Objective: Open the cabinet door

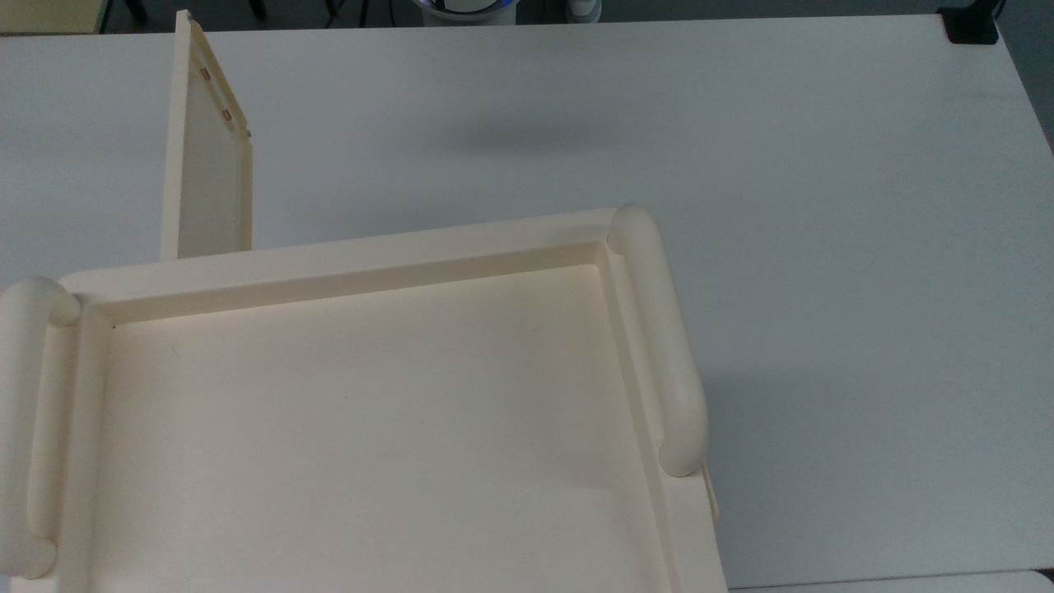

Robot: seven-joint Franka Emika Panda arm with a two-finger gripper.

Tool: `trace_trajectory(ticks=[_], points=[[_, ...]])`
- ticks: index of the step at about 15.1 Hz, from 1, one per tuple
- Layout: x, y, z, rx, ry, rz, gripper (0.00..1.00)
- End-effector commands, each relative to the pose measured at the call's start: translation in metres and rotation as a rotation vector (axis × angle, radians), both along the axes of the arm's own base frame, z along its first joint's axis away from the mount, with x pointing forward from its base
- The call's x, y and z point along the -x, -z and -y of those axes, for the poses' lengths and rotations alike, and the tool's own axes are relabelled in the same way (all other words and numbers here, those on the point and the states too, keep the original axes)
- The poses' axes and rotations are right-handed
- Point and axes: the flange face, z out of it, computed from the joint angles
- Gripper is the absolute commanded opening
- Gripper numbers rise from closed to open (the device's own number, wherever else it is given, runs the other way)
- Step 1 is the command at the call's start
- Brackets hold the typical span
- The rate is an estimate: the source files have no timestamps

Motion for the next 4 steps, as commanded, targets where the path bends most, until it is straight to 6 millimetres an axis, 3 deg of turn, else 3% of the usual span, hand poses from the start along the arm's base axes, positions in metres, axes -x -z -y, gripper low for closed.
trace_trajectory(ticks=[1, 4], points=[[0.0009, 0.0005, -0.0015, -0.008, 0.018, 0.019, 1.0], [-0.0003, 0.002, -0.0048, -0.006, 0.013, 0.018, 1.0]])
